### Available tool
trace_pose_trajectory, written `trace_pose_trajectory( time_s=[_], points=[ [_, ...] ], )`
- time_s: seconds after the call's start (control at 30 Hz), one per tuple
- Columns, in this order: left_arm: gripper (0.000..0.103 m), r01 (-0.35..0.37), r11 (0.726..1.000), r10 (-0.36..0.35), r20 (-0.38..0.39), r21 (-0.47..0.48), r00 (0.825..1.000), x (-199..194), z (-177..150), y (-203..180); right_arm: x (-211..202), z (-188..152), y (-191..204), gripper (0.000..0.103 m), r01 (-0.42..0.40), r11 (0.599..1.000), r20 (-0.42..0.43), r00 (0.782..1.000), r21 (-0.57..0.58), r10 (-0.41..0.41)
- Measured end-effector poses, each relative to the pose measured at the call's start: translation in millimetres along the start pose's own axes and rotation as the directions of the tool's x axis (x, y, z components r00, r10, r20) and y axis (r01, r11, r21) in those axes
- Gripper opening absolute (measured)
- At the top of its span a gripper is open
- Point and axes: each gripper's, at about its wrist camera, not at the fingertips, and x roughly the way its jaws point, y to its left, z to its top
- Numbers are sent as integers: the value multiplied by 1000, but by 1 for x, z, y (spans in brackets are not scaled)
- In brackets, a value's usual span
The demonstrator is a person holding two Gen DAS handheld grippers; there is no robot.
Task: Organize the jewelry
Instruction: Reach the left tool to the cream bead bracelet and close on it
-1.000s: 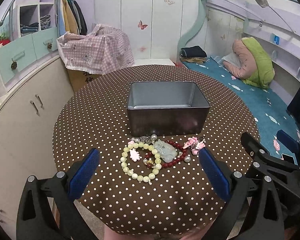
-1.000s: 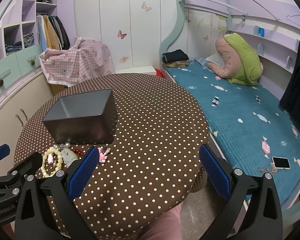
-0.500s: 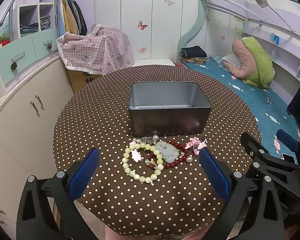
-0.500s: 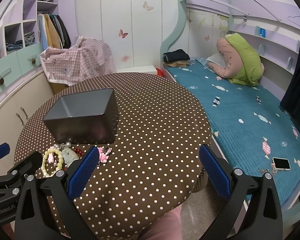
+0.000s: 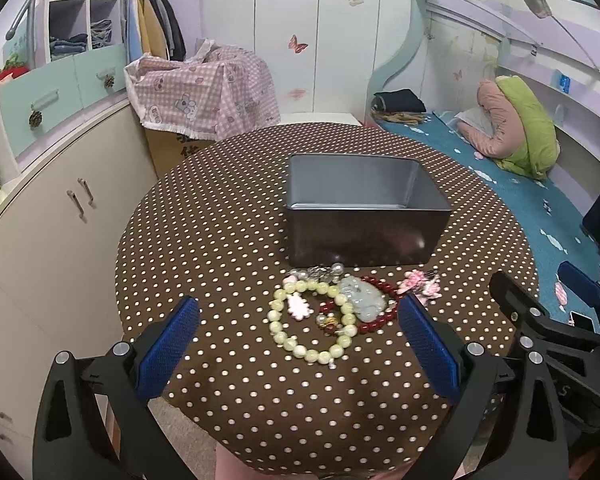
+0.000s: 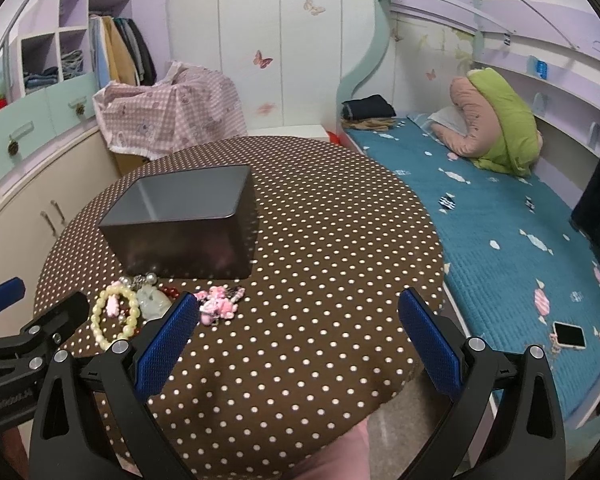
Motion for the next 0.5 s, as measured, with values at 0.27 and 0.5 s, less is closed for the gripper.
trace_pose_trajectory(
  time_s=[0.27,0.5],
  points=[
    [96,-17,999,15,-43,-42,999,12,-3,27,7,-2,23,97,-57,997,-18,998,-59,56],
    [92,-20,997,13,-89,-80,996,25,-8,45,12,-3,43,97,-129,986,-43,991,-110,125]
  ],
)
